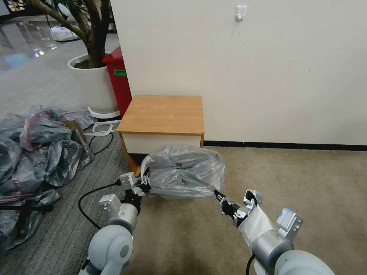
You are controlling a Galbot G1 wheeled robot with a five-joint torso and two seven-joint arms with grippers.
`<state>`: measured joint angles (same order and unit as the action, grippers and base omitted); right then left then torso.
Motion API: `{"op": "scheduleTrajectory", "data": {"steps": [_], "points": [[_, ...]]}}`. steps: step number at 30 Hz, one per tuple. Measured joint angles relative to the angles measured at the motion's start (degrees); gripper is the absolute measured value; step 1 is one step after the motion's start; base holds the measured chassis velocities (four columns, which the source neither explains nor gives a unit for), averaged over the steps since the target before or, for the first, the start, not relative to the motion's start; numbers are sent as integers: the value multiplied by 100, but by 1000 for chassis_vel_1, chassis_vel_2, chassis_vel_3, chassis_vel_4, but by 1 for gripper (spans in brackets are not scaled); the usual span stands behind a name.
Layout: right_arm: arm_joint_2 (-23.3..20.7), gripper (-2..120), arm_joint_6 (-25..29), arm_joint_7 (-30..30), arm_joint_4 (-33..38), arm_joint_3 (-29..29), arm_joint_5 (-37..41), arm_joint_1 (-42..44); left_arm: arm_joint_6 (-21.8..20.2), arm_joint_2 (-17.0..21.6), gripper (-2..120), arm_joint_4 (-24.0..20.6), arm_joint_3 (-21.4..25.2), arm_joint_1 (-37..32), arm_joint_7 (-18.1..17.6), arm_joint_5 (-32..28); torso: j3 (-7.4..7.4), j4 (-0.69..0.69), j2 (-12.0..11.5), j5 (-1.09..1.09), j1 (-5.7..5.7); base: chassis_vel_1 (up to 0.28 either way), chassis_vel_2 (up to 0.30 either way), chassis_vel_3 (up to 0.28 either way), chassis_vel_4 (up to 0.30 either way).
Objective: Pick up the garbage bag from the table and place it over the trash can.
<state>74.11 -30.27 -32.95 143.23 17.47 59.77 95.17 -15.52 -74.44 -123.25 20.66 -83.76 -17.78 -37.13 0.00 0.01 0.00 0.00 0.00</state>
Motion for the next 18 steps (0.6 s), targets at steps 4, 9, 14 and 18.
{"op": "scheduleTrajectory", "data": {"steps": [4, 9, 14, 18], "points": [[-62, 28, 110, 17, 3, 141, -180, 184, -1, -16, 7, 84, 10, 32, -18, 1, 0, -1, 0, 0, 0, 0, 0, 0, 0], [-246, 46, 744, 504, 4, 267, -457, 331, 1, -22, 7, 174, 15, 83, -45, -11, 0, -1, 0, 0, 0, 0, 0, 0, 0], [-169, 65, 1721, 1533, 4, 363, -883, 114, -75, -30, 7, 163, 3, 33, -55, -130, 0, 0, 0, 0, 0, 0, 0, 0, 0], [-37, 77, 2023, 1949, -234, 326, -1170, -123, -110, -29, 7, 108, -6, -7, -55, -137, 0, -1, 0, -2, 0, 0, 0, 0, 0]]}}
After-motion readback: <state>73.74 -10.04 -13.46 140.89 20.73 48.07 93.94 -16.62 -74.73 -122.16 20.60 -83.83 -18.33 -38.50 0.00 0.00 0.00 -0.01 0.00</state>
